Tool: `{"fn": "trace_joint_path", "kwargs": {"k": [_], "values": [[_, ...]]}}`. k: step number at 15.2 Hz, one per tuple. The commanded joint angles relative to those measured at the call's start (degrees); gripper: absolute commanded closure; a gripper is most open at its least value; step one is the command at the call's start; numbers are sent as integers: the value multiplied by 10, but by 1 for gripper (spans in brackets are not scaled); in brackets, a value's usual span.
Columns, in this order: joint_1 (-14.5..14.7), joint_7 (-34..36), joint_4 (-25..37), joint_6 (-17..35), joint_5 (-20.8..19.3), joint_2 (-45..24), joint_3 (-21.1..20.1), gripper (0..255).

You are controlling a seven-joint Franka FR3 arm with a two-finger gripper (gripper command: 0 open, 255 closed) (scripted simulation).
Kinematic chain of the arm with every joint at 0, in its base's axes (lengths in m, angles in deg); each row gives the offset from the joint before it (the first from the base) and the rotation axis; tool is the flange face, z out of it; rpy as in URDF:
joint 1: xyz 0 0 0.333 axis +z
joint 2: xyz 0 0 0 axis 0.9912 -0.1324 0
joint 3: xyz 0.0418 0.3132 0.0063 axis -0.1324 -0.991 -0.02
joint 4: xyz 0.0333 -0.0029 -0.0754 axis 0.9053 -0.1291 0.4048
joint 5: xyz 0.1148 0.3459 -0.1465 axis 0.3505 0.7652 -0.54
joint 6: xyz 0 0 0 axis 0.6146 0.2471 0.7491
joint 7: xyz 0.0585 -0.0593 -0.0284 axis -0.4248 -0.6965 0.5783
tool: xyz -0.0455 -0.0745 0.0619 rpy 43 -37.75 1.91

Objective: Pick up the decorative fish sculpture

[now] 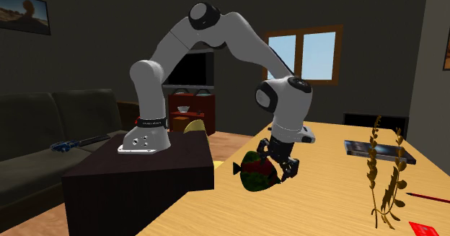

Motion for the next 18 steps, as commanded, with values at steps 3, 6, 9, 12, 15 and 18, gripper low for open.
{"fn": "trace_joint_path", "kwargs": {"k": [3, 6, 9, 12, 15, 18], "values": [[-3, -3, 2, 4, 4, -7, -4, 255], [-2, -3, 2, 4, 4, -6, -3, 255], [-2, -3, 2, 4, 4, -6, -3, 255], [-3, -3, 3, 4, 5, -8, -4, 255], [4, 5, -3, -6, -7, 11, 6, 255], [11, 13, -8, -17, -19, 29, 16, 255]]}}
